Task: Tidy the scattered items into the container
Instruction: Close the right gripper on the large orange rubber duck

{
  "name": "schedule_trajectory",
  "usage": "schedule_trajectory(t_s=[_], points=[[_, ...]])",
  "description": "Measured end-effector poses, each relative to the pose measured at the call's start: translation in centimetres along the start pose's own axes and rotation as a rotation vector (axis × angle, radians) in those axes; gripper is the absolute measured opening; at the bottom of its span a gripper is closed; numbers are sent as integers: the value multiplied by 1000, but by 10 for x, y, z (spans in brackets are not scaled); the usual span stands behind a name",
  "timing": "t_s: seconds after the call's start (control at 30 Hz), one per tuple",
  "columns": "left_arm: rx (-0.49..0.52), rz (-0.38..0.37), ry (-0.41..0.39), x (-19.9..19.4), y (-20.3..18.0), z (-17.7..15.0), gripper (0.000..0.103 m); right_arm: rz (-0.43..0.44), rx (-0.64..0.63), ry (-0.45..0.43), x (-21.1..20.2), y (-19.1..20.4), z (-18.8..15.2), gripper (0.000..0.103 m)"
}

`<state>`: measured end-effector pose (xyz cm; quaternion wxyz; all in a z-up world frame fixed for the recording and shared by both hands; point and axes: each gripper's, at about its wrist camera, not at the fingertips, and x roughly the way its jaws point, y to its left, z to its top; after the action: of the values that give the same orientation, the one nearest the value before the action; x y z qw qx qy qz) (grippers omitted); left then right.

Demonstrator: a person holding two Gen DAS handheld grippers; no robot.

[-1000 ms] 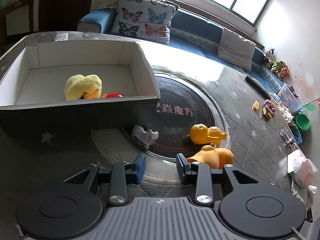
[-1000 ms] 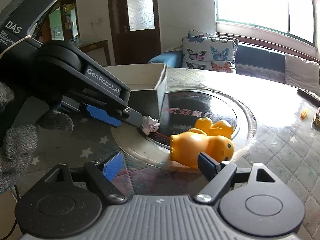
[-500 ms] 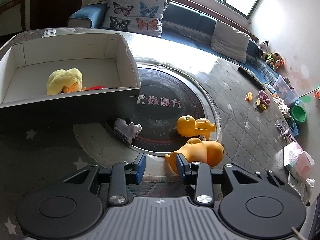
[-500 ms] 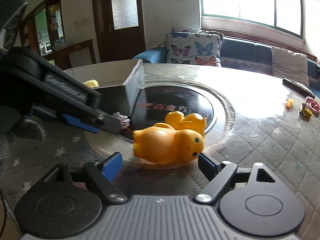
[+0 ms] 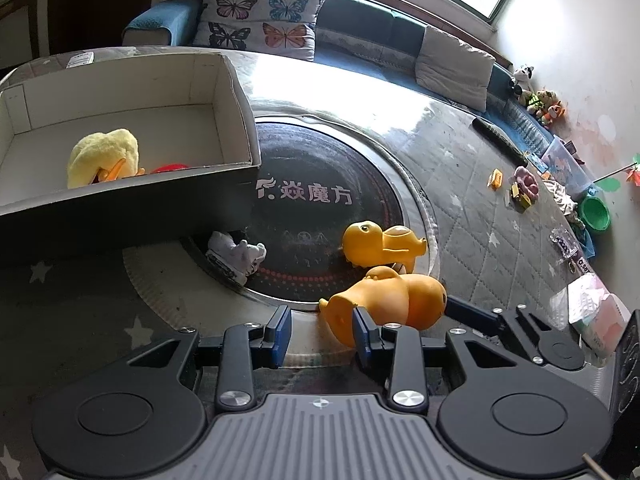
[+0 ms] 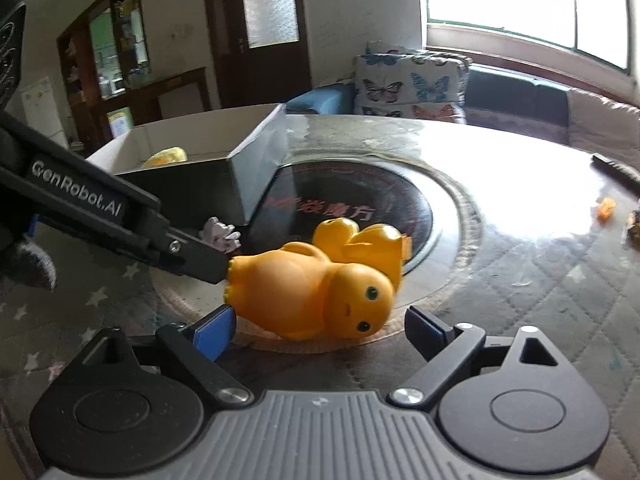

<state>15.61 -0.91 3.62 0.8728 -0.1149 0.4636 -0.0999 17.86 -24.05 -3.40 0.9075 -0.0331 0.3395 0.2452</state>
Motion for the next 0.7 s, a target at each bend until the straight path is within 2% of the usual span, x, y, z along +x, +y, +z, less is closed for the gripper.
schedule_trajectory(t_s=[0.33,0.57,0.7], points=[[-25,27,-3,-1,11,3,37,49,-32,-7,-11,15,-6,93],[-55,-21,-2,-4,16,6,37,98,-90,5,-26,33,-16,93],[-80,-34,5,-2,18,9,37,70,-96,-7,-29,37,-14,93]])
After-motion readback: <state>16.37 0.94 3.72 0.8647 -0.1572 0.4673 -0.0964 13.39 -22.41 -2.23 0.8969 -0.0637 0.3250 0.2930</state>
